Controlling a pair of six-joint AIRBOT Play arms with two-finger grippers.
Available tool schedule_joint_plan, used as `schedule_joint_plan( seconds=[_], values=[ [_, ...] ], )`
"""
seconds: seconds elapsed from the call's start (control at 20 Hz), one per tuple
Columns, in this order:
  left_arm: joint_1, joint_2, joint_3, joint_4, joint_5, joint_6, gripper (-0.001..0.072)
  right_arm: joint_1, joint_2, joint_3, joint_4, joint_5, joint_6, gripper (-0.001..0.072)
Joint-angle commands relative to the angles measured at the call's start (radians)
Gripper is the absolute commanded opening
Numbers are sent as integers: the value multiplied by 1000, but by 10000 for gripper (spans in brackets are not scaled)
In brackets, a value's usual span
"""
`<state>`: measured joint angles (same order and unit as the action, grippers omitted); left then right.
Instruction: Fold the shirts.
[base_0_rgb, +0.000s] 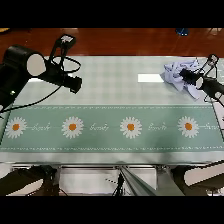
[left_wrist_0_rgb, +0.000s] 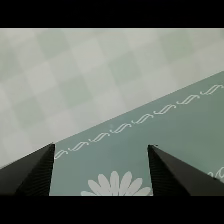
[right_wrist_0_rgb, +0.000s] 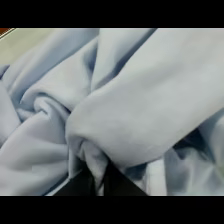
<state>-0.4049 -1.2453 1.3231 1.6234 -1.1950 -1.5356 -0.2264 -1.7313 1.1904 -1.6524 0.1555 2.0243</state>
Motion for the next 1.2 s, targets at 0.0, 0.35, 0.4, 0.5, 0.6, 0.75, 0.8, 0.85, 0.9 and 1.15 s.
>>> schedule_joint_plan(
  seconds=[0.0, 0.35, 0.4, 0.5, 0.6, 0.75, 0.8, 0.85, 0.9, 1.15],
  values=[
    [0, 0, 4, -6, 0, 0, 709, 27, 65, 3, -6, 1, -9, 29],
    [0, 10, 189, -12, -72, 1, 709, 74, 542, 3, -5, 84, -159, 28],
    [0, 13, 237, -12, -95, 1, 709, 91, 613, 3, -5, 103, -185, 28],
    [0, 27, 334, -12, -136, 1, 709, 138, 752, 4, -5, 140, -222, 27],
    [-1, 56, 422, -12, -153, 1, 709, 195, 875, 5, -5, 150, -239, 28],
    [0, 122, 505, -12, -153, 1, 709, 288, 1023, 12, -5, 156, -239, 27],
    [0, 151, 518, -12, -152, 1, 709, 314, 1055, 22, -2, 166, -238, 27],
    [0, 180, 521, -12, -151, 1, 709, 338, 1081, 36, 7, 184, -238, 27],
    [0, 209, 521, -12, -153, 1, 709, 358, 1095, 54, 13, 212, -238, 27],
    [0, 278, 520, -12, -196, 1, 709, 429, 1076, 86, 20, 387, -256, 27]
  ],
)
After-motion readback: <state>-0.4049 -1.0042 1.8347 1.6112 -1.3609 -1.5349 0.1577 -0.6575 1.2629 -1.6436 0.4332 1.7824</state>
